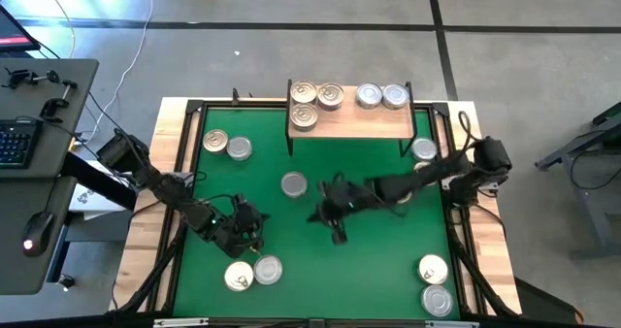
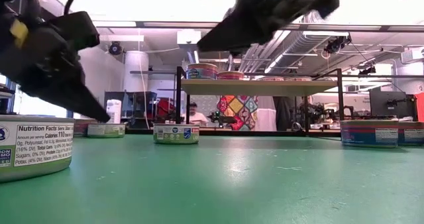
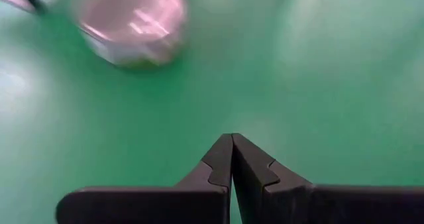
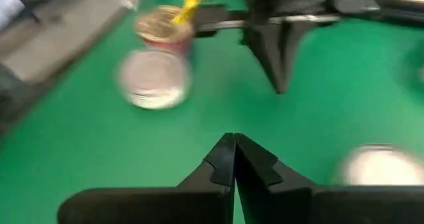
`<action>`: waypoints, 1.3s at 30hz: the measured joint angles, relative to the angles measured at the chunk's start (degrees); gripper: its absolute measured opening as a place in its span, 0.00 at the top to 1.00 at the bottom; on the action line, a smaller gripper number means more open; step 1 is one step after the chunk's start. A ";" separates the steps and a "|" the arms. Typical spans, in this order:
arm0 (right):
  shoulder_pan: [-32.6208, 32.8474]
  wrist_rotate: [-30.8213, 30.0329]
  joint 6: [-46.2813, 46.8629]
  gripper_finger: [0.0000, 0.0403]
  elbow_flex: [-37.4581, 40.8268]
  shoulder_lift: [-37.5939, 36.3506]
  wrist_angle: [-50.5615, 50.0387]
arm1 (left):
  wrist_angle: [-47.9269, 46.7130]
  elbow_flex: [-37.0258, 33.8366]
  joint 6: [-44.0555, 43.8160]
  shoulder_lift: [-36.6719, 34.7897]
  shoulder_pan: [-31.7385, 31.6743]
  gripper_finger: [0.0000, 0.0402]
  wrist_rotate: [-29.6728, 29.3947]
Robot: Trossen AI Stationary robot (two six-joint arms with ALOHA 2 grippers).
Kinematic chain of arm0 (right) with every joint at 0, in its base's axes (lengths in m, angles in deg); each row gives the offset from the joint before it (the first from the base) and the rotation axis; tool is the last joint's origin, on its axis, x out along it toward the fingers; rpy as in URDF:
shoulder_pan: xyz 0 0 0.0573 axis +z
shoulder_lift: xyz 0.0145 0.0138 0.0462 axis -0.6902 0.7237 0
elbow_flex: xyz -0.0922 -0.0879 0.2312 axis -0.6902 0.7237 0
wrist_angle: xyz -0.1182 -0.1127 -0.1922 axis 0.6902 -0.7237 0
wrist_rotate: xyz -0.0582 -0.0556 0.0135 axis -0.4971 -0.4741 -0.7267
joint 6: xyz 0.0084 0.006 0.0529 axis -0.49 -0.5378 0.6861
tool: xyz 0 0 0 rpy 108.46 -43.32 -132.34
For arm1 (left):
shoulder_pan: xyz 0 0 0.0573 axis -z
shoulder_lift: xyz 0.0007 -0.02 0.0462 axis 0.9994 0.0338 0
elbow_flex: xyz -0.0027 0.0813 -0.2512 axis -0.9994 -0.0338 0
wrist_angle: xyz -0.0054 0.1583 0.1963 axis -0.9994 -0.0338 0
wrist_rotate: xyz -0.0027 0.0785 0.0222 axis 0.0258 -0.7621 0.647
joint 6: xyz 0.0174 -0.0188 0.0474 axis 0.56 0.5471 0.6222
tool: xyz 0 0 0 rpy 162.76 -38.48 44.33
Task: Stack canned seafood by type on shelf
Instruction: Put the blue pink tuna can on the shelf
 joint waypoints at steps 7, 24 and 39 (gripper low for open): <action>9.89 -11.60 -0.33 1.00 10.63 -0.25 20.25 | -0.94 3.89 -1.39 0.00 1.26 1.00 17.79; 10.16 -16.23 -0.77 1.00 11.81 -0.59 18.29 | -30.84 26.88 -44.50 1.55 16.61 1.00 32.26; 10.05 -16.21 -0.68 1.00 11.78 -0.57 18.73 | -41.74 27.32 -38.32 9.81 11.96 1.00 30.74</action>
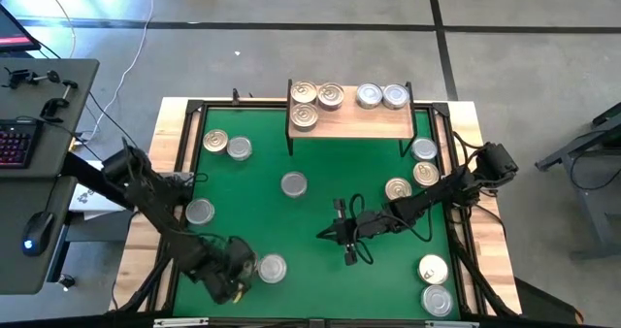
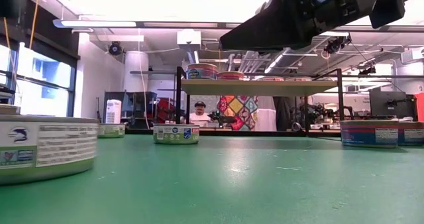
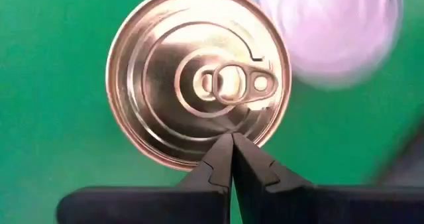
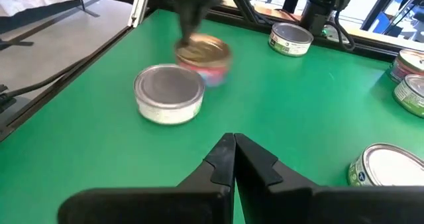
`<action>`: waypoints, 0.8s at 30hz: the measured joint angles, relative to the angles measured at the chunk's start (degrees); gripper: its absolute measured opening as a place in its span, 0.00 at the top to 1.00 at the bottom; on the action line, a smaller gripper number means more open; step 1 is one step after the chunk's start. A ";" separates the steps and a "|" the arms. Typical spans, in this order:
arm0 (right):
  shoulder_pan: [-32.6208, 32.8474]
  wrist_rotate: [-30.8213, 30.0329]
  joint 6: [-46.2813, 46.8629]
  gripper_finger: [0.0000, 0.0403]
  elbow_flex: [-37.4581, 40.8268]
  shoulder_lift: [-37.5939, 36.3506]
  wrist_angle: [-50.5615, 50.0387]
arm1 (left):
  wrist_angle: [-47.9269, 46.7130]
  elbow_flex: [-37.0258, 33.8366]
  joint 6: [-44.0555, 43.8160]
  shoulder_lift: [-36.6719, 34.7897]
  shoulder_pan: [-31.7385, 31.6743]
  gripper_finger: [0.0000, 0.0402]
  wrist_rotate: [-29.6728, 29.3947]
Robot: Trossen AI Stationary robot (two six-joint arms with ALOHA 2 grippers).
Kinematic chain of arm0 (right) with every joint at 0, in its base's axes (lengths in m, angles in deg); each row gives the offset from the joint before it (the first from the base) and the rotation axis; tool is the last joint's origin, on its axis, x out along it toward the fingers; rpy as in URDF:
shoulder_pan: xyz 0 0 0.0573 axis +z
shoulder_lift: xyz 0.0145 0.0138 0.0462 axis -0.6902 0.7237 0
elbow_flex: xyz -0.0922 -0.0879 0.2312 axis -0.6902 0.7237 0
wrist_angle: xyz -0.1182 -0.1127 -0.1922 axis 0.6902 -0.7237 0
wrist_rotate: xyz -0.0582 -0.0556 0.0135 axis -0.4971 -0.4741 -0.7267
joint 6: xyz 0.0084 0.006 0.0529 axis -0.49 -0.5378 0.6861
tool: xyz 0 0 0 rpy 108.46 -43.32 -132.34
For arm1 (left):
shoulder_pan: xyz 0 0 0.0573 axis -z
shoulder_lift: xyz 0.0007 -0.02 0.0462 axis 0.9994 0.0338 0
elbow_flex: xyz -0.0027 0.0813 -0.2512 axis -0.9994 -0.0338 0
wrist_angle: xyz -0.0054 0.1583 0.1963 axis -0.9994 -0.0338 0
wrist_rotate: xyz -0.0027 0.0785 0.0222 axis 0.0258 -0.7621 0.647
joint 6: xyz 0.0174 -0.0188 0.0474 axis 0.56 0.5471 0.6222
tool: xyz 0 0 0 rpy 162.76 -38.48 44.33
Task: Stack canned seafood by type on shelf
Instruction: Put the blue pink tuna can on the shelf
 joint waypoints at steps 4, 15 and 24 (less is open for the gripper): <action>-0.01 0.02 0.68 1.00 0.00 0.00 0.02 | -3.24 -0.51 10.46 0.17 -3.82 1.00 -11.20; -0.02 0.02 2.47 1.00 0.00 0.00 0.00 | -2.79 2.93 29.41 0.42 -12.45 1.00 -28.32; -1.04 0.02 3.80 1.00 -0.04 0.00 0.42 | -2.60 -2.41 28.54 -0.88 -21.83 1.00 -33.69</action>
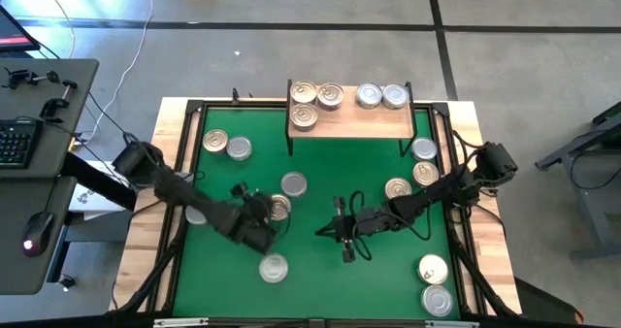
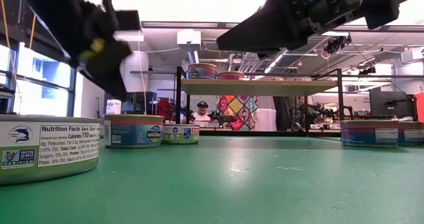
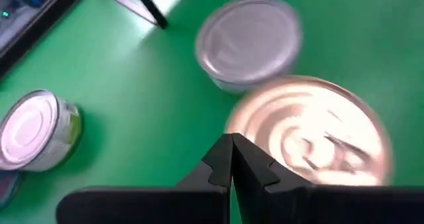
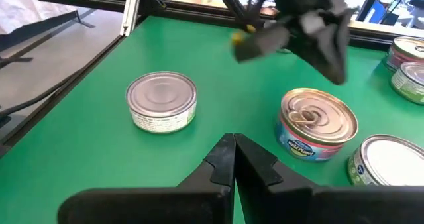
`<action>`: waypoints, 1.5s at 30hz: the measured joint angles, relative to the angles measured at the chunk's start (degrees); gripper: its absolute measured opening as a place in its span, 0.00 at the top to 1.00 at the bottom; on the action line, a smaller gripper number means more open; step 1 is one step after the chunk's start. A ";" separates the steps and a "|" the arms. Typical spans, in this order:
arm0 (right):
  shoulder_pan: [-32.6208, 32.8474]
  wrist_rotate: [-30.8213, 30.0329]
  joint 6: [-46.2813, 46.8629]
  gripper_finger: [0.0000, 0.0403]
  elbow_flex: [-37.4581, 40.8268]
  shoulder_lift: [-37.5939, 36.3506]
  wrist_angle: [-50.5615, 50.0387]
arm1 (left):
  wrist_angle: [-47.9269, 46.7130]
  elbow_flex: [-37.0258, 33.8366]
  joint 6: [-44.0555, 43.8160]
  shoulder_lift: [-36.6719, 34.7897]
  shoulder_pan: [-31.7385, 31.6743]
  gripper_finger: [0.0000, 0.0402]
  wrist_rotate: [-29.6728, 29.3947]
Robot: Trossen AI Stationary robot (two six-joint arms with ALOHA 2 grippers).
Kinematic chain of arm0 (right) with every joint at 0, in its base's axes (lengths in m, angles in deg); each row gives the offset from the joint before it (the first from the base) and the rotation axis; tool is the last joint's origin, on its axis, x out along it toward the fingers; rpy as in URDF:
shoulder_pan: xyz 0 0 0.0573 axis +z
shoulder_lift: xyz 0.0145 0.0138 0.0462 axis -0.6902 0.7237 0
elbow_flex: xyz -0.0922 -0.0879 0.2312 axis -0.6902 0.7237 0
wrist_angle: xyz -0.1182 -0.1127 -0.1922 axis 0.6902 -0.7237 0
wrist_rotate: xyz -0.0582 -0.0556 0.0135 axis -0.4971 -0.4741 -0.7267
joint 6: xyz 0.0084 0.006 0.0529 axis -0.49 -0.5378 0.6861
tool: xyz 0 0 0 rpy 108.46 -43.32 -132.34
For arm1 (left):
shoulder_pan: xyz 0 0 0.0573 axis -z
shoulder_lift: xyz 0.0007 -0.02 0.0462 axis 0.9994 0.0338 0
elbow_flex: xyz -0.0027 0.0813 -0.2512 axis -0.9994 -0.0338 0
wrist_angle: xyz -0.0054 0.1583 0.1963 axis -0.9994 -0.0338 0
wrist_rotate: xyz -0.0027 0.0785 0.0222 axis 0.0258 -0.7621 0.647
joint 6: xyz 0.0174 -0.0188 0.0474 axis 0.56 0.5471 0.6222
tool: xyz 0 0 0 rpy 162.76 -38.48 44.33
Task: Stack canned seafood by type on shelf
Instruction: Put the blue pink tuna can on the shelf
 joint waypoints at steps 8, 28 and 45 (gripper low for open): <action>-0.36 0.00 0.02 1.00 0.00 0.02 0.02 | 29.19 -11.90 21.49 -3.76 -10.54 1.00 10.65; -0.36 0.00 1.66 1.00 0.00 0.04 -0.48 | 41.69 -13.89 35.80 -10.67 -8.14 1.00 30.11; -0.47 -0.02 2.28 0.98 0.00 0.04 0.21 | 64.15 -29.32 35.63 -11.04 -11.10 1.00 30.60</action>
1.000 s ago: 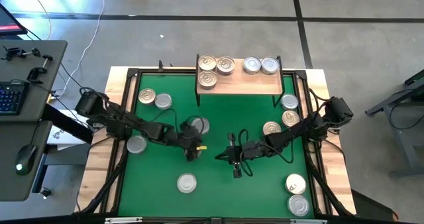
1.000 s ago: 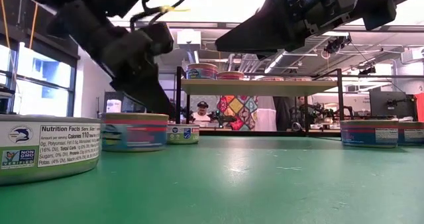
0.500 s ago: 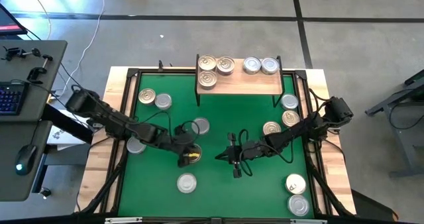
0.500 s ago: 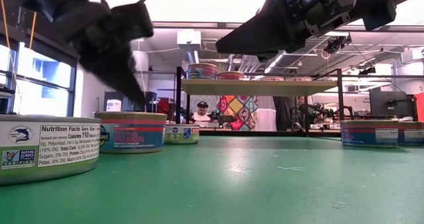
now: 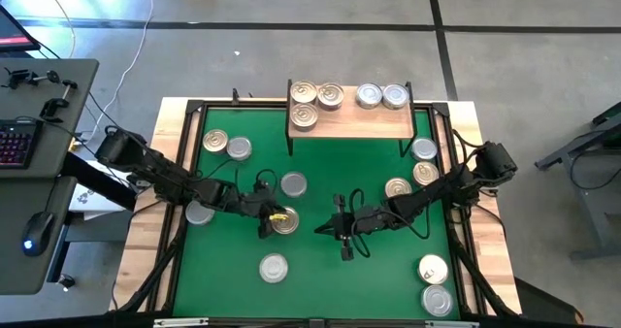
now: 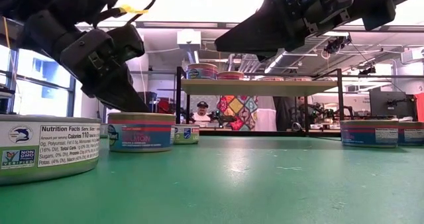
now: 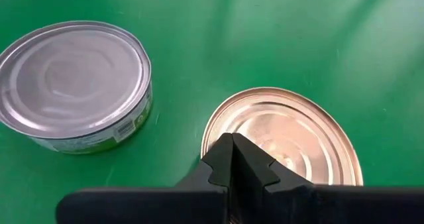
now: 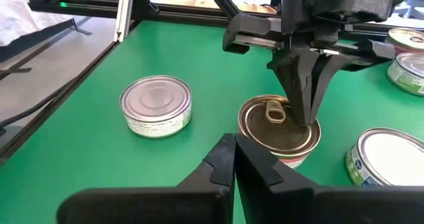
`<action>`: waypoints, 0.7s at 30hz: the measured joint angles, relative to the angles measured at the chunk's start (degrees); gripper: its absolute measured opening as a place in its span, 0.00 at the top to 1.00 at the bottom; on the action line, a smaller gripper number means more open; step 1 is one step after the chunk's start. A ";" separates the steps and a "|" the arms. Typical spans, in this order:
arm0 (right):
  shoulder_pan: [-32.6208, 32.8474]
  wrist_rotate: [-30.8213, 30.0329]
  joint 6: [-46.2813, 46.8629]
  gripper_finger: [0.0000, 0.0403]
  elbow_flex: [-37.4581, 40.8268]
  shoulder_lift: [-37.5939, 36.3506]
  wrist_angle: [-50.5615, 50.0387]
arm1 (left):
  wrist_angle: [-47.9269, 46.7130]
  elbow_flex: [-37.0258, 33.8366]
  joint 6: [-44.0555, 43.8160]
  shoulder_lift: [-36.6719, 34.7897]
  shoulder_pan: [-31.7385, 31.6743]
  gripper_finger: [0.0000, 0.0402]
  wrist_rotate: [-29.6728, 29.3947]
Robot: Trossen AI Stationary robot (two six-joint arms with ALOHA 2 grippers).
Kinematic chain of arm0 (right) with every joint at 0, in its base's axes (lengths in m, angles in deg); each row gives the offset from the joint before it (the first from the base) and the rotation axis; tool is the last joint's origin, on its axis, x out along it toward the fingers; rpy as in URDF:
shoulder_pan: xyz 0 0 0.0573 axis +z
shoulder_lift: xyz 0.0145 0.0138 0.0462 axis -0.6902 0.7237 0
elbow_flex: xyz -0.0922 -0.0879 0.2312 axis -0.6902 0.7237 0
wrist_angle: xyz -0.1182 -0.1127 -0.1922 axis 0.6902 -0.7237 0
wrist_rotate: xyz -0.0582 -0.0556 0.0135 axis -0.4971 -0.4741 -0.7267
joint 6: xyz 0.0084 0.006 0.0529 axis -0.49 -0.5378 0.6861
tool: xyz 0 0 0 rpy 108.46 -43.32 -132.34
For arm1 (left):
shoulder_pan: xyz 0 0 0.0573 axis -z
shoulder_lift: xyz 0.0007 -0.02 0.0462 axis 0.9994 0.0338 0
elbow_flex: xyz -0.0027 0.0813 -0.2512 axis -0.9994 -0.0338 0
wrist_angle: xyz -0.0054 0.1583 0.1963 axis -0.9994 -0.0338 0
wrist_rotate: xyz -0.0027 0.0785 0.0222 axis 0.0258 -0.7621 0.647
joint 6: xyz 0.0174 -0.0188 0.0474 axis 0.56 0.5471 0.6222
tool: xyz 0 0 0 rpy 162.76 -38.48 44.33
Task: Stack canned seafood by type on shelf
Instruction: Put the blue pink tuna can on the shelf
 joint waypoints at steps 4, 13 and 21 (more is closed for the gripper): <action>0.00 -0.95 -1.10 0.90 0.00 0.00 0.16 | 0.44 -0.60 0.18 0.29 -0.55 1.00 0.16; 0.00 -3.75 -2.81 0.66 0.00 0.16 0.33 | 3.35 -3.65 0.24 0.48 -1.00 1.00 -2.50; -2.35 -4.70 -5.69 0.51 -1.32 2.71 0.25 | 6.24 -4.40 0.32 -0.17 -1.01 1.00 -2.69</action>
